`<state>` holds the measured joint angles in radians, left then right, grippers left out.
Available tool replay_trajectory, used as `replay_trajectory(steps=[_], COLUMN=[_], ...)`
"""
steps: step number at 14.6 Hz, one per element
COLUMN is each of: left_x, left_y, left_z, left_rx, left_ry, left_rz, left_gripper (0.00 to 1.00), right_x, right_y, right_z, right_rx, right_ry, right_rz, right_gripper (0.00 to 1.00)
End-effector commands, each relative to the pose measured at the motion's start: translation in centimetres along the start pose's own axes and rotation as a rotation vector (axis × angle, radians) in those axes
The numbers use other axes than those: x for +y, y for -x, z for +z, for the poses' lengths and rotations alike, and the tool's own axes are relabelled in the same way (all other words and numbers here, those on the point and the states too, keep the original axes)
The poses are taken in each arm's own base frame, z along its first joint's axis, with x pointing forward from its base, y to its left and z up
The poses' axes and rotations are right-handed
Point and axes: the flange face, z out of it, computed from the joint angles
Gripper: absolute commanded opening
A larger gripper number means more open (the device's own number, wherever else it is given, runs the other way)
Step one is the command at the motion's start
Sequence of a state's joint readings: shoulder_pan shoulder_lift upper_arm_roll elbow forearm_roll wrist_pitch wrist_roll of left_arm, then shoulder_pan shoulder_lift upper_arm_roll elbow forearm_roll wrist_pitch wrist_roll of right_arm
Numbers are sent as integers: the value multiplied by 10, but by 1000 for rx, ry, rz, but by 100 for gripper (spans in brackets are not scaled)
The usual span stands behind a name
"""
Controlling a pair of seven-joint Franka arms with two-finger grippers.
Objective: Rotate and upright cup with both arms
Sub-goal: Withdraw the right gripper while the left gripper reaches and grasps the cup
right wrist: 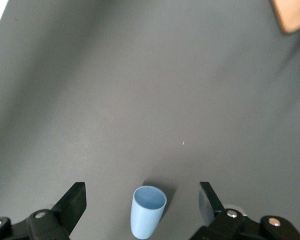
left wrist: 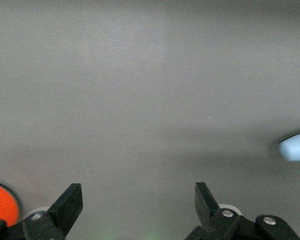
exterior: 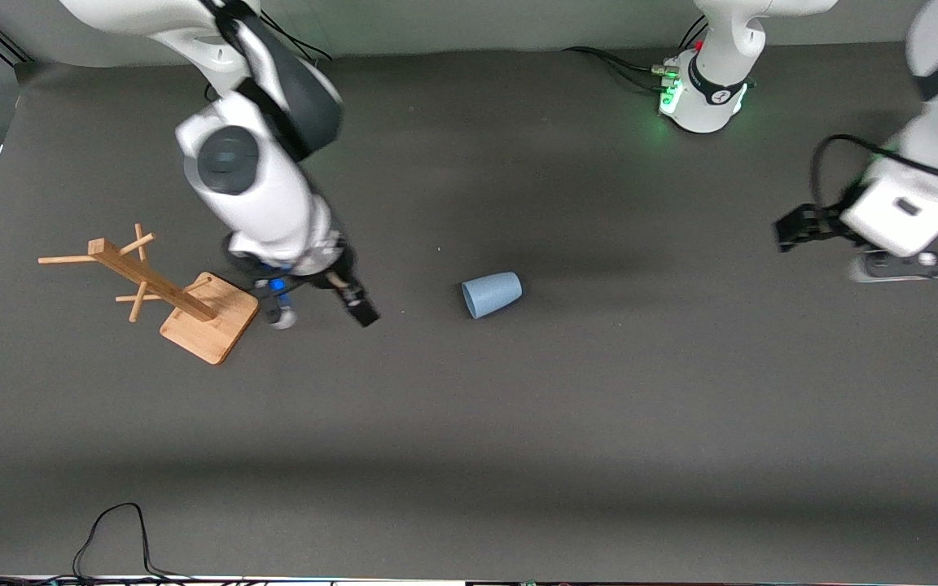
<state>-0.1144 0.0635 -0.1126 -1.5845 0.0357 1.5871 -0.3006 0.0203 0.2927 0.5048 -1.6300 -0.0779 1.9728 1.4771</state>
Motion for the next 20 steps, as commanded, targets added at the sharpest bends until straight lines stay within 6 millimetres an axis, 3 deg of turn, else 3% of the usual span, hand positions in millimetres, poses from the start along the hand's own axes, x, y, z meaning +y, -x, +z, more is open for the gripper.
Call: replay_trajectory(steps=[1, 4, 7, 9, 12, 15, 17, 20], left_x=[72, 173, 276, 332, 390, 434, 448, 467], left_y=[-19, -29, -34, -27, -8, 22, 35, 66], left_z=[-4, 36, 94, 135, 200, 264, 295, 327], left_rx=[14, 8, 72, 110, 198, 279, 292, 255], left_ry=[19, 2, -59, -56, -67, -130, -170, -233], left_rz=[-88, -196, -301, -346, -395, -324, -277, -102], left_gripper=[100, 100, 100, 100, 100, 100, 100, 98], right_x=[36, 60, 90, 113, 143, 172, 181, 182], right_y=[-31, -72, -115, -138, -169, -205, -213, -210], right_z=[-32, -60, -89, -101, -119, -135, -140, -158], right_rx=[29, 40, 16, 34, 44, 64, 57, 44], right_ry=[6, 15, -15, -20, -14, -21, -14, -7], right_rz=[-137, -265, -399, -496, -596, -726, -757, -773], right_gripper=[100, 100, 100, 100, 100, 100, 100, 100])
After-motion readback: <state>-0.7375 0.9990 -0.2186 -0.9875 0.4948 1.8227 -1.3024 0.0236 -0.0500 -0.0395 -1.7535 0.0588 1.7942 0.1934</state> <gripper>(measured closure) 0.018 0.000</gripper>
